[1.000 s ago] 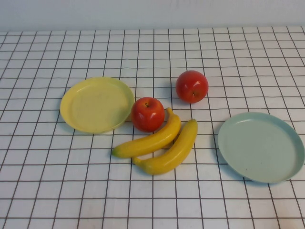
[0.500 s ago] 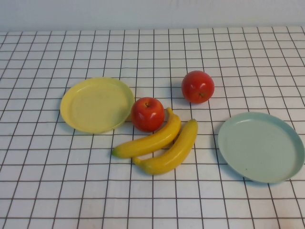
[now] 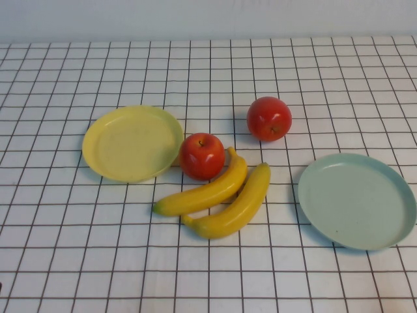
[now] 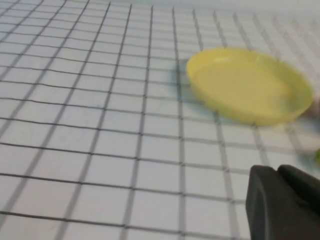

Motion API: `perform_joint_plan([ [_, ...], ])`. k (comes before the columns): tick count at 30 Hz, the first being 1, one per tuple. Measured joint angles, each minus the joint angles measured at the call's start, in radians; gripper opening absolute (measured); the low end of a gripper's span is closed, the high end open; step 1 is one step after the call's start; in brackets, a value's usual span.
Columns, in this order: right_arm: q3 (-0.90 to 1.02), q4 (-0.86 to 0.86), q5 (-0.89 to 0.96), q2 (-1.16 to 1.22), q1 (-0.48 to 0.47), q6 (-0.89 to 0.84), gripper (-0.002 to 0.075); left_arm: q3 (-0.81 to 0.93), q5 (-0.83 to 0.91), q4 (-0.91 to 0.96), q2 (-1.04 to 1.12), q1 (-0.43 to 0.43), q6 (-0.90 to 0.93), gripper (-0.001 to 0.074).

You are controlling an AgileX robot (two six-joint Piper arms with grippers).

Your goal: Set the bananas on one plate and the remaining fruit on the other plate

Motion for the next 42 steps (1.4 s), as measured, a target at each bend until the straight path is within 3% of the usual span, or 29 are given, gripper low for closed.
perform_joint_plan([
  [4, 0.0, 0.0, 0.0, 0.0, 0.0, 0.0, -0.0017, 0.0, -0.105, -0.366, 0.0, 0.0, -0.094, -0.0004],
  [7, 0.0, 0.0, 0.0, 0.0, 0.0, 0.0, -0.0017, 0.0, -0.156, -0.477, 0.0, 0.0, -0.113, -0.0004],
  [23, 0.0, 0.0, 0.0, 0.0, 0.0, 0.0, -0.0017, 0.0, -0.22, -0.51, 0.017, 0.0, -0.067, 0.0014],
  [26, 0.0, 0.0, 0.0, 0.0, 0.0, 0.0, -0.0017, -0.024, -0.154, -0.508, 0.044, 0.0, 0.005, 0.0086],
  [32, 0.0, 0.0, 0.0, 0.0, 0.0, 0.0, -0.0017, -0.17, -0.035, -0.535, 0.146, 0.0, 0.123, 0.0581],
  [35, 0.0, 0.0, 0.0, 0.0, 0.0, 0.0, -0.0017, -0.265, 0.0, -0.545, 0.208, 0.0, 0.208, 0.0659],
  [42, 0.0, 0.0, 0.0, 0.0, 0.0, 0.0, -0.0017, -0.494, 0.024, -0.549, 0.372, 0.0, 0.449, 0.0668],
])
